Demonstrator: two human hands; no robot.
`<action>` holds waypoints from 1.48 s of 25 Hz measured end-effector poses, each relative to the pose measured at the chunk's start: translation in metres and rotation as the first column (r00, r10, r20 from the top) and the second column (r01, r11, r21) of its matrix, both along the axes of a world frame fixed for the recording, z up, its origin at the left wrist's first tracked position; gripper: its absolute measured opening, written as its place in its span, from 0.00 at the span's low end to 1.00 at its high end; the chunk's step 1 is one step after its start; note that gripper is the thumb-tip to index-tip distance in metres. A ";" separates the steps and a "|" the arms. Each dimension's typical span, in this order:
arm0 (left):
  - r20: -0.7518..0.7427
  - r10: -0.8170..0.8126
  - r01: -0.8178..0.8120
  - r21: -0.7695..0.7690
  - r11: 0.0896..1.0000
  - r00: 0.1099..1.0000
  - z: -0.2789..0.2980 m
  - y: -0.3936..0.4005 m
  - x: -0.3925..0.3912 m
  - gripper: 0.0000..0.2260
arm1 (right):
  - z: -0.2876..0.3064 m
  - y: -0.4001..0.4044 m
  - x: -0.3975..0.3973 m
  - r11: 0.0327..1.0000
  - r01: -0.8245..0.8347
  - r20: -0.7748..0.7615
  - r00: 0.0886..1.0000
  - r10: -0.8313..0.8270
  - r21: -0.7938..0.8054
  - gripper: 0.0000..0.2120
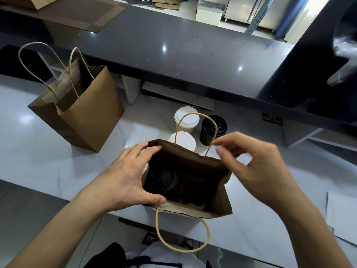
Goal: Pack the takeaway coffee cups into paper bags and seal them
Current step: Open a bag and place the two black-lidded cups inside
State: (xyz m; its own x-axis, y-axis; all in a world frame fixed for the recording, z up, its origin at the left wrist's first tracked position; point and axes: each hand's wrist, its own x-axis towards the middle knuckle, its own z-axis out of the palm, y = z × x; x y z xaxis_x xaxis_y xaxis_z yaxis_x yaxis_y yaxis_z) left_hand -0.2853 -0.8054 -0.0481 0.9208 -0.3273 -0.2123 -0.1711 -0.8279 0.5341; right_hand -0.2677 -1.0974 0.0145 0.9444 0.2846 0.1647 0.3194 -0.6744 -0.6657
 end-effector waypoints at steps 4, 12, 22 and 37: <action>-0.006 0.002 -0.002 -0.008 1.000 1.000 0.000 -0.001 0.001 0.55 | -0.017 -0.024 0.028 0.975 0.220 0.094 0.972 -0.217 -0.024 0.03; -0.001 0.020 -0.020 0.000 1.000 1.000 0.001 -0.004 -0.001 0.55 | -0.101 -0.022 0.096 0.909 0.302 -0.079 0.938 -0.337 -0.286 0.23; -0.023 0.034 -0.033 0.030 0.999 0.999 0.003 -0.008 -0.007 0.56 | -0.132 0.003 0.144 0.868 0.227 -0.171 0.928 -0.330 -0.442 0.42; -0.025 0.008 -0.007 0.040 0.999 1.000 0.002 -0.009 -0.001 0.58 | -0.085 -0.031 0.086 0.863 0.494 -0.304 0.810 -0.501 -0.105 0.42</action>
